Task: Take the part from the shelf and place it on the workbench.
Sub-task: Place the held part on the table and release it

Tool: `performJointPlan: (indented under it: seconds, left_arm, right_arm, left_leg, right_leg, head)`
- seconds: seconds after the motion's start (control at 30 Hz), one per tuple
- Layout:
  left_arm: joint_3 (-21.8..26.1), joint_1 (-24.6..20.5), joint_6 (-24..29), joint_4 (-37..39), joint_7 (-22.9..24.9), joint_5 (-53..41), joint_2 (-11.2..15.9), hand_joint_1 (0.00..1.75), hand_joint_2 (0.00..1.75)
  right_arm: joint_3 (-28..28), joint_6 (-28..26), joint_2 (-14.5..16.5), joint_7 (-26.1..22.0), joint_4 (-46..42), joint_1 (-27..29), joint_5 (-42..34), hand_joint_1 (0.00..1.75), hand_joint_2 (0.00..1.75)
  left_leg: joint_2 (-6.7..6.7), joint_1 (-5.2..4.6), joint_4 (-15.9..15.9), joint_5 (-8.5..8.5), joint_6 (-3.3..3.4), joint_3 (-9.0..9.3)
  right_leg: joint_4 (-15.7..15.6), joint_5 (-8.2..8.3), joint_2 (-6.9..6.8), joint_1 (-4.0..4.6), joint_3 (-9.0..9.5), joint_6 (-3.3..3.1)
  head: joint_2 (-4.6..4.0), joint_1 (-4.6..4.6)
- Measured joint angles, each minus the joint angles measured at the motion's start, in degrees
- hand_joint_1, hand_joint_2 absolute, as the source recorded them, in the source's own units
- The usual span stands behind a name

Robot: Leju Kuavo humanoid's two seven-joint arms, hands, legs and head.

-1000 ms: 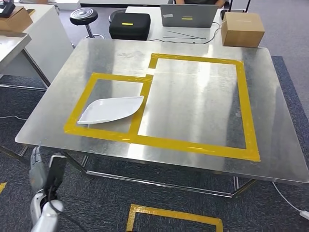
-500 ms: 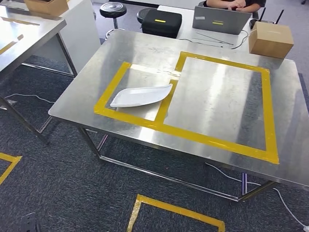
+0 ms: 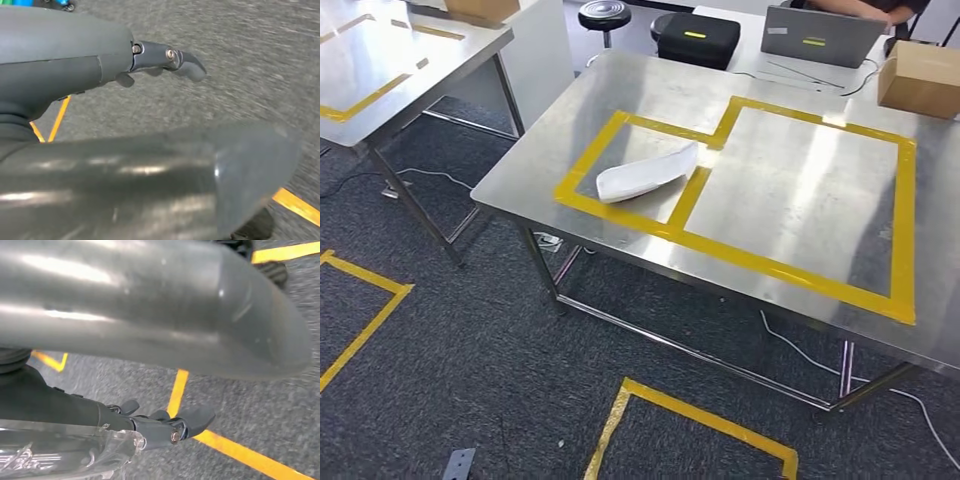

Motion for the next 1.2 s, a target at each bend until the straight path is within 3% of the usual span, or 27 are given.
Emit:
performJointPlan:
  seconds: [0.03, 0.07, 0.1, 0.17, 0.23, 0.3, 0.37, 0.4, 0.43, 0.5, 0.53, 0.57, 0.6, 0.63, 0.7, 0.77, 0.8, 0.83, 0.9, 0.93, 0.97, 1.03, 1.07, 1.1, 1.13, 1.17, 1.2]
  left_arm:
    - [-0.22, -0.1, 0.06, 0.02, 0.04, -0.07, 0.02, 0.0, 0.0]
    - [-0.44, -0.16, 0.13, 0.03, 0.04, -0.1, 0.05, 0.0, 0.0]
    - [-0.62, -0.18, 0.21, 0.04, 0.07, -0.1, 0.09, 0.0, 0.0]
    - [-0.8, -0.21, 0.31, 0.05, 0.14, -0.23, 0.15, 0.0, 0.0]
    - [-1.09, -0.49, 0.0, 0.05, 0.06, -1.06, -0.04, 0.0, 0.0]
    - [-1.81, -0.88, -0.54, 0.13, 0.23, -2.21, -0.45, 0.0, 0.0]
    - [-2.4, -0.81, -0.64, 0.28, 0.92, -2.72, -0.74, 0.0, 0.0]
    - [-2.53, -0.61, -0.54, 0.34, 1.25, -2.76, -0.83, 0.0, 0.0]
    - [-2.59, -0.46, -0.46, 0.4, 1.46, -2.78, -0.93, 0.0, 0.0]
    - [-2.76, -0.51, -0.5, 0.45, 1.61, -2.73, -1.21, 0.0, 0.0]
    - [-2.84, -0.61, -0.57, 0.45, 1.61, -2.7, -1.36, 0.0, 0.0]
    - [-2.89, -0.68, -0.65, 0.46, 1.61, -2.65, -1.48, 0.0, 0.0]
    - [-2.92, -0.67, -0.66, 0.46, 1.61, -2.63, -1.59, 0.0, 0.0]
    - [-2.93, -0.63, -0.6, 0.46, 1.61, -2.62, -1.68, 0.0, 0.0]
    - [-2.96, -0.67, -0.45, 0.46, 1.61, -2.73, -1.99, 0.0, 0.0]
    - [-3.51, -0.84, -1.08, 0.46, 1.84, -4.6, -2.38, 0.0, 0.0]
    - [-4.28, -0.91, -1.79, 0.46, 2.12, -6.33, -2.47, 0.0, 0.0]
    - [-5.27, -0.98, -2.56, 0.48, 2.47, -8.08, -2.46, 0.0, 0.0]
    - [-7.15, -1.14, -3.5, 0.57, 3.16, -10.17, -2.33, 0.0, 0.0]
    - [-7.72, -1.28, -3.63, 0.62, 3.38, -10.43, -2.31, 0.0, 0.0]
    - [-8.1, -1.43, -3.7, 0.66, 3.56, -10.55, -2.28, 0.0, 0.0]
    - [-8.54, -1.71, -3.73, 0.68, 3.75, -10.68, -2.27, 0.0, 0.0]
    - [-8.7, -1.79, -3.69, 0.68, 3.82, -10.76, -2.26, 0.0, 0.0]
    - [-8.85, -1.81, -3.6, 0.68, 3.87, -10.86, -2.26, 0.0, 0.0]
    - [-8.99, -1.79, -3.46, 0.68, 3.92, -10.97, -2.26, 0.0, 0.0]
    - [-9.13, -1.77, -3.27, 0.68, 4.0, -11.12, -2.28, 0.0, 0.0]
    - [-9.23, -1.79, -3.07, 0.68, 4.1, -11.27, -2.37, 0.0, 0.0]
  right_arm:
    - [0.0, -0.02, -0.01, 0.0, 0.01, 0.1, 0.01, 0.0, 0.0]
    - [0.0, -0.02, -0.01, 0.0, 0.01, 0.14, 0.02, 0.0, 0.0]
    - [0.0, -0.03, -0.02, 0.0, 0.02, 0.13, 0.05, 0.0, 0.0]
    - [0.01, -0.03, -0.02, 0.01, 0.01, 0.01, 0.17, 0.0, 0.0]
    - [0.03, -0.31, -0.14, 0.04, -0.01, -0.06, 0.73, 0.0, 0.0]
    - [0.19, -1.16, -0.39, 0.25, -0.03, -0.04, 1.73, 0.0, 0.0]
    - [0.35, -1.85, -0.62, 0.52, -0.04, 0.14, 2.38, 0.0, 0.0]
    - [0.37, -1.95, -0.77, 0.61, -0.04, 0.31, 2.49, 0.0, 0.0]
    - [0.38, -1.97, -0.87, 0.66, -0.03, 0.57, 2.59, 0.0, 0.0]
    - [0.4, -2.02, -1.04, 0.71, -0.02, 1.04, 2.67, 0.0, 0.0]
    - [0.42, -2.12, -1.07, 0.72, -0.02, 1.17, 2.71, 0.0, 0.0]
    - [0.43, -2.36, -1.11, 0.82, -0.02, 1.21, 2.81, 0.0, 0.0]
    - [0.46, -2.84, -1.19, 1.12, -0.02, 1.19, 3.1, 0.0, 0.0]
    - [0.56, -3.43, -1.29, 1.63, -0.02, 1.16, 3.49, 0.0, 0.0]
    - [0.88, -4.44, -1.54, 2.73, -0.03, 1.13, 4.17, 0.0, 0.0]
    - [0.94, -4.63, -1.73, 3.92, -0.05, 0.53, 2.7, 0.0, 0.0]
    - [0.62, -4.78, -1.69, 5.57, -0.09, -0.47, 1.07, 0.0, 0.0]
    - [0.2, -5.03, -1.59, 7.88, -0.24, -1.9, -0.6, 0.0, 0.0]
    - [-0.5, -5.61, -1.2, 12.49, -0.77, -5.22, -2.52, 0.0, 0.0]
    - [-0.6, -5.64, -1.1, 13.66, -1.15, -6.52, -2.75, 0.0, 0.0]
    - [-0.62, -5.44, -1.04, 14.13, -1.5, -7.43, -2.96, 0.0, 0.0]
    - [-0.65, -4.86, -1.19, 14.05, -2.15, -8.15, -3.32, 0.0, 0.0]
    - [-0.66, -4.52, -1.31, 13.84, -2.38, -8.12, -3.44, 0.0, 0.0]
    - [-0.66, -4.23, -1.46, 13.55, -2.57, -7.99, -3.55, 0.0, 0.0]
    - [-0.67, -3.95, -1.63, 13.28, -2.7, -7.84, -3.64, 0.0, 0.0]
    - [-0.68, -3.7, -1.84, 13.02, -2.81, -7.7, -3.71, 0.0, 0.0]
    - [-0.69, -3.48, -2.13, 12.78, -2.93, -7.59, -3.78, 0.0, 0.0]
  left_leg:
    - [0.75, 0.22, 3.92, -2.5, -0.43, -0.96]
    - [1.17, 0.47, 7.19, -3.67, -0.83, -1.47]
    - [1.37, 0.74, 8.99, -3.42, -1.18, -1.26]
    - [2.09, 1.34, 6.76, -0.58, -1.95, 2.16]
    - [4.67, 1.8, -0.65, 0.52, -2.64, 8.43]
    - [6.4, 1.57, -6.08, -0.46, -1.65, 11.93]
    - [5.65, 1.02, -7.11, -0.41, 0.33, 11.52]
    - [5.17, 0.89, -7.1, 0.07, 1.04, 11.04]
    - [4.63, 0.83, -7.12, 0.63, 1.7, 10.5]
    - [3.32, 0.7, -7.14, 1.98, 2.62, 8.94]
    - [2.53, 0.56, -7.12, 2.72, 2.86, 8.01]
    - [1.73, 0.38, -7.1, 3.49, 2.99, 7.03]
    - [0.96, 0.2, -7.08, 4.24, 3.04, 6.12]
    - [0.19, 0.06, -7.06, 4.97, 3.05, 5.25]
    - [-1.38, -0.03, -7.04, 6.36, 2.93, 3.8]
    - [-2.79, -0.11, -7.06, 7.75, 2.59, 2.73]
    - [-3.35, -0.07, -7.19, 8.5, 2.28, 2.35]
    - [-3.81, -0.03, -7.36, 9.26, 1.92, 2.04]
    - [-3.93, 0.09, -7.56, 9.99, 1.24, 1.39]
    - [-3.02, 0.09, -6.81, 8.74, 0.99, 0.88]
    - [-1.78, 0.11, -5.02, 6.26, 0.72, 0.19]
    - [0.57, 0.34, 1.65, -0.22, 0.02, -1.49]
    - [1.0, 0.53, 5.5, -2.06, -0.4, -2.17]
    - [1.22, 0.75, 8.43, -2.27, -0.78, -2.41]
    - [1.38, 0.98, 9.95, -1.18, -1.13, -1.98]
    - [1.7, 1.23, 9.59, 0.56, -1.45, -0.61]
    - [2.6, 1.47, 7.17, 1.9, -1.78, 1.9]
  right_leg:
    - [0.07, 0.64, -0.9, -0.01, -0.72, 0.05]
    - [0.16, 1.22, -1.81, -0.04, -1.51, 0.17]
    - [0.31, 1.73, -2.68, -0.08, -2.36, 0.32]
    - [0.9, 2.53, -4.26, -0.28, -4.04, 0.83]
    - [2.09, 2.99, -5.57, -0.32, -5.55, 1.56]
    - [3.15, 3.49, -6.82, -0.32, -6.49, 2.41]
    - [3.35, 4.21, -7.83, -0.74, -6.78, 3.18]
    - [3.59, 3.69, -7.15, -1.05, -6.95, 3.53]
    - [4.63, 2.16, -5.77, -1.25, -7.31, 3.82]
    - [10.29, -3.63, -2.12, -1.33, -8.87, 4.05]
    - [14.19, -6.41, -1.12, -1.17, -9.73, 3.9]
    - [17.54, -8.08, -0.64, -0.95, -10.22, 3.63]
    - [19.26, -8.27, -0.43, -0.68, -9.93, 3.26]
    - [19.09, -7.3, -0.25, -0.38, -8.69, 2.8]
    - [12.96, -4.15, 1.15, 0.18, -3.44, 1.77]
    - [4.43, -3.73, 4.02, 0.4, 2.38, 0.99]
    - [1.76, -4.12, 5.03, 0.47, 3.84, 0.86]
    - [0.57, -4.3, 5.26, 0.52, 4.16, 0.87]
    - [0.39, -3.11, 4.06, 0.4, 2.97, 0.65]
    - [0.32, -2.36, 3.3, 0.27, 2.34, 0.28]
    - [0.16, -1.59, 2.36, 0.12, 1.69, -0.04]
    - [0.13, -0.29, 0.26, 0.12, 0.31, -0.34]
    - [0.19, 0.39, -0.92, 0.12, -0.47, -0.25]
    - [0.26, 1.05, -2.06, 0.11, -1.31, -0.11]
    - [0.39, 1.68, -3.13, 0.09, -2.26, 0.09]
    - [0.62, 2.26, -4.12, 0.04, -3.29, 0.35]
    - [1.0, 2.7, -4.97, 0.02, -4.22, 0.68]
  head:
    - [0.0, -0.22]
    - [0.0, -0.24]
    - [0.0, -0.26]
    - [0.0, -0.26]
    - [0.0, -0.36]
    - [0.0, -0.37]
    - [0.0, -0.29]
    - [0.01, -0.29]
    - [0.01, -0.27]
    - [0.01, -0.15]
    - [0.0, -0.11]
    - [0.0, -0.05]
    - [0.0, -0.03]
    - [0.0, -0.05]
    - [0.0, -0.06]
    - [0.01, -0.06]
    - [0.0, -0.02]
    - [0.01, 0.02]
    - [0.01, 0.12]
    - [0.01, -0.01]
    - [0.01, -0.2]
    - [0.0, -0.54]
    - [0.0, -0.61]
    - [0.0, -0.61]
    - [0.0, -0.65]
    - [0.0, -0.66]
    - [0.0, -0.67]
